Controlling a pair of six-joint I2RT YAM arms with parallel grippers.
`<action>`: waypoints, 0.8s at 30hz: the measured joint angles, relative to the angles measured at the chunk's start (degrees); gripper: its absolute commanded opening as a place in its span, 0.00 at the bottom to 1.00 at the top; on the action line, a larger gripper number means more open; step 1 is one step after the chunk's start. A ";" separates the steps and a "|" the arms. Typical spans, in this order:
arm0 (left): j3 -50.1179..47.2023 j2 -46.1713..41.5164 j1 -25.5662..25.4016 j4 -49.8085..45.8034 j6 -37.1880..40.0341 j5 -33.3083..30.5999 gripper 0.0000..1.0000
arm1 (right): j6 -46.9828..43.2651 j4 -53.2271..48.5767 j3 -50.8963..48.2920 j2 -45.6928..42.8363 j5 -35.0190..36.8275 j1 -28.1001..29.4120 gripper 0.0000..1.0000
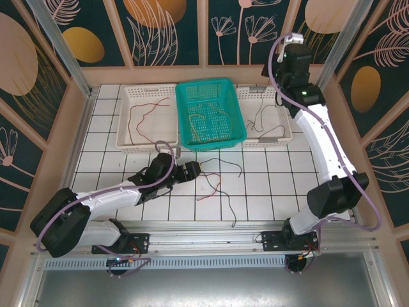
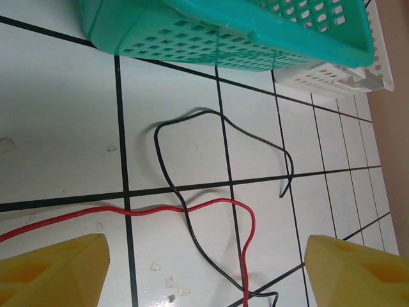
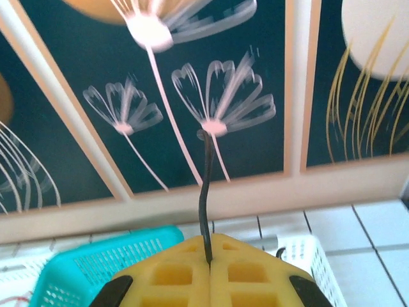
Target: Untangle the cables
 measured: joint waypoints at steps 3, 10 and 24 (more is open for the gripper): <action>0.00 -0.02 0.00 -0.02 0.02 -0.13 0.80 | 2.05 0.04 -4.24 2.49 -0.02 -1.40 0.00; -0.37 -0.13 0.00 -0.15 0.00 -0.33 0.80 | 8.09 -1.31 -11.08 7.56 -1.70 -2.14 0.00; -0.46 -1.42 0.00 -1.38 0.02 -1.40 0.80 | 15.10 -4.61 -15.54 11.91 -10.71 -3.04 0.45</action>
